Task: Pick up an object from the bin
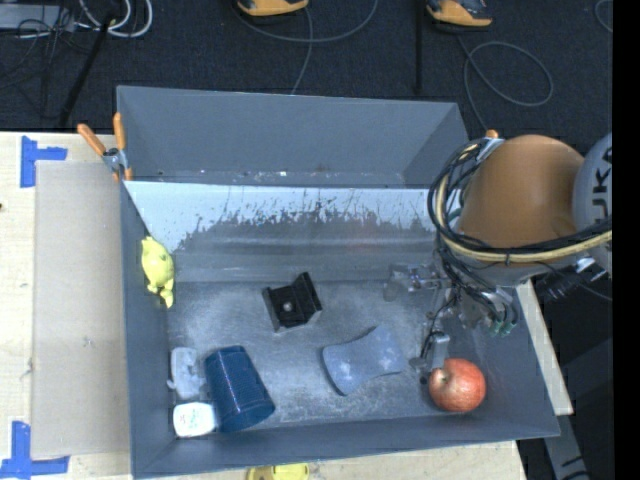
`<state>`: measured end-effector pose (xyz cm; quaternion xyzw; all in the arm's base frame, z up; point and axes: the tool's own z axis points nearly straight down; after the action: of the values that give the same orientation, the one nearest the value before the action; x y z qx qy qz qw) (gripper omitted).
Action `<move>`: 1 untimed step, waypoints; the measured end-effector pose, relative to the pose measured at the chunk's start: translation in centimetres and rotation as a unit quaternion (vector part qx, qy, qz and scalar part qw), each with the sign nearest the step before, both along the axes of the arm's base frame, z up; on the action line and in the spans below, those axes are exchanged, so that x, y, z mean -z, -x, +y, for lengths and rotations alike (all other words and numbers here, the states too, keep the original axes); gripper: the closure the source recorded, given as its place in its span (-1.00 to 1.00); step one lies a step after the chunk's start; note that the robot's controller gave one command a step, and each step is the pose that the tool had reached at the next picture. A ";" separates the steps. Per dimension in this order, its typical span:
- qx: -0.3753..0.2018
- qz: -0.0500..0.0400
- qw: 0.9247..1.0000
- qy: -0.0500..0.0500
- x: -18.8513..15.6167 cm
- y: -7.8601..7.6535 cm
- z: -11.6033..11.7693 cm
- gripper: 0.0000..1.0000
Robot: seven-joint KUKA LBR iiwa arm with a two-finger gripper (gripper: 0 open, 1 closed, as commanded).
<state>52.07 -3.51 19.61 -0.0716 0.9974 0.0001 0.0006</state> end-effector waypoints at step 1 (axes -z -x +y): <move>-0.163 0.001 0.987 0.000 2.3 0.6 1.6 -1.00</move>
Offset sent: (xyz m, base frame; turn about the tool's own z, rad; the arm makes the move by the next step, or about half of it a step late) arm 0.0044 0.0386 -0.0409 -0.5647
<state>51.47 -1.94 17.29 -0.2330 0.9725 0.0004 -0.0007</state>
